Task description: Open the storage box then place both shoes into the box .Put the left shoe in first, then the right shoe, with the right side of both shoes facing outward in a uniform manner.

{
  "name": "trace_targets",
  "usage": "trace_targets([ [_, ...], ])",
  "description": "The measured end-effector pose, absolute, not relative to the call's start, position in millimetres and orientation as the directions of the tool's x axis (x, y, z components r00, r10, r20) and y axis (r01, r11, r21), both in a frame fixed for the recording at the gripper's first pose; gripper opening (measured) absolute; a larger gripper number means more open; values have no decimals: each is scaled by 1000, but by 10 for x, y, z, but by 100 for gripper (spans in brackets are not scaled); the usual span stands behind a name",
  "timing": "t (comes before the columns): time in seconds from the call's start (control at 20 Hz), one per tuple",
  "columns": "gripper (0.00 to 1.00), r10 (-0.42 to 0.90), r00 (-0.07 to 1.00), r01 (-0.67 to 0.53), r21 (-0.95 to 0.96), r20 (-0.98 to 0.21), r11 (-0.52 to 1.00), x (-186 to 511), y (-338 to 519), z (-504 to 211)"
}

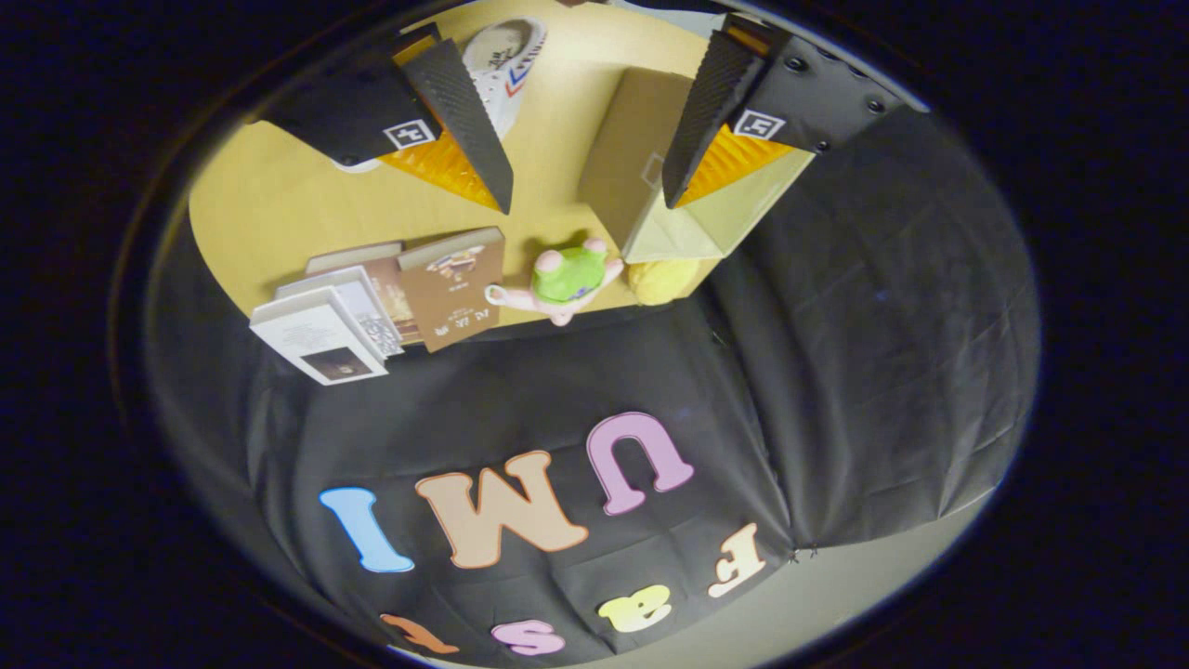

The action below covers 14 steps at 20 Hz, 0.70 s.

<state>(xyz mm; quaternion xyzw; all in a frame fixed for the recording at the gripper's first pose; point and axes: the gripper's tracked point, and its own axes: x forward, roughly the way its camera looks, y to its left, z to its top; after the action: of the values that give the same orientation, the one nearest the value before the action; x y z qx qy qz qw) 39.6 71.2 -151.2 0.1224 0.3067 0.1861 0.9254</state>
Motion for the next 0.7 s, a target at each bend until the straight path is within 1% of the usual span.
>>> trace_targets([
  [0.2,100,386,711,-251,300,-588,920,288,482,-1834],
  [0.4,99,352,666,-260,239,-658,936,158,231,-2229],
  [0.65,98,311,556,-273,185,-771,944,-94,64,-2810],
  [0.7,96,301,535,-275,173,-789,946,-172,49,-2903],
])
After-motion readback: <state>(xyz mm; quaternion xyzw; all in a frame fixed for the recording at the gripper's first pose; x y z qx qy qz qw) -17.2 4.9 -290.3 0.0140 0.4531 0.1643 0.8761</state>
